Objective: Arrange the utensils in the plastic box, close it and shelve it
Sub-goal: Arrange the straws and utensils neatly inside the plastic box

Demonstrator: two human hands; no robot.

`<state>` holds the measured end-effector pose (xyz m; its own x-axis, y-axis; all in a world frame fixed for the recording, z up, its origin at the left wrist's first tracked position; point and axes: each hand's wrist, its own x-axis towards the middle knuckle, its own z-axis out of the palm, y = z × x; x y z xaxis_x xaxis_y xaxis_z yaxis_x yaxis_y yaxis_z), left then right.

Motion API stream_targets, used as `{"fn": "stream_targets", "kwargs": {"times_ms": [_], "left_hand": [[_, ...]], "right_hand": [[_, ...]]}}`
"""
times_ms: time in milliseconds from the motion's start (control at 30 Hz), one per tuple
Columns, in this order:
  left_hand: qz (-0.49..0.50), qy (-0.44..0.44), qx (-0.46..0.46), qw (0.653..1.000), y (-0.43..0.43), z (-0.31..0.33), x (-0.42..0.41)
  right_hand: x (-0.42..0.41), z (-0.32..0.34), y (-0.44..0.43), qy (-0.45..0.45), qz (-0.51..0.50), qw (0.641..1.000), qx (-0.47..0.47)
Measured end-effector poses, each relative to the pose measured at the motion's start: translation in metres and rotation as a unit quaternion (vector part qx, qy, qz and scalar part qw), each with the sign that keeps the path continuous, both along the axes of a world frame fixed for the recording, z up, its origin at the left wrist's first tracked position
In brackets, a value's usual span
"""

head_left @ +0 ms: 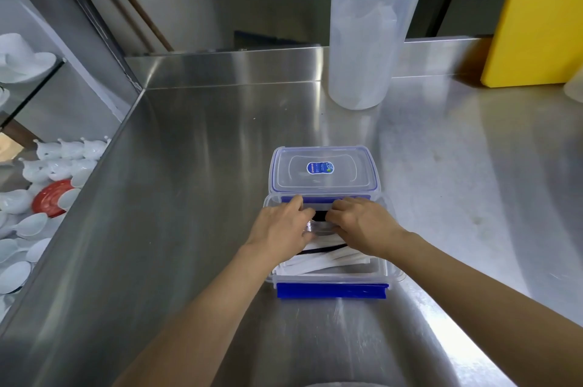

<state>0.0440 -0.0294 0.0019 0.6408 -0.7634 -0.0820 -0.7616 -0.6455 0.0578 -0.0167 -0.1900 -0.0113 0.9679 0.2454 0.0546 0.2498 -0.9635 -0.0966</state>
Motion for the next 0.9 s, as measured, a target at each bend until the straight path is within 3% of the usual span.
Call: {"fn": "stream_targets", "kwargs": {"times_ms": [200, 367, 567, 767, 900], "left_hand": [[-0.017, -0.003, 0.006, 1.000, 0.000, 0.003, 0.000], [-0.025, 0.000, 0.030, 0.999, -0.001, 0.001, 0.000], [-0.027, -0.004, 0.011, 1.000, 0.000, -0.002, 0.001], [-0.034, -0.002, -0.003, 0.999, 0.000, -0.003, 0.002], [-0.024, 0.016, 0.002, 1.000, 0.000, -0.004, 0.003]], "right_hand": [[0.001, -0.002, -0.001, -0.014, -0.023, 0.999, 0.033], [-0.003, 0.009, -0.002, -0.014, 0.082, 0.992, 0.096], [-0.006, 0.011, 0.004, 0.071, 0.116, 0.990, 0.037], [-0.002, 0.010, 0.015, 0.140, 0.067, 0.986, -0.057], [-0.005, 0.013, 0.014, 0.146, 0.043, 0.987, -0.042]]}}
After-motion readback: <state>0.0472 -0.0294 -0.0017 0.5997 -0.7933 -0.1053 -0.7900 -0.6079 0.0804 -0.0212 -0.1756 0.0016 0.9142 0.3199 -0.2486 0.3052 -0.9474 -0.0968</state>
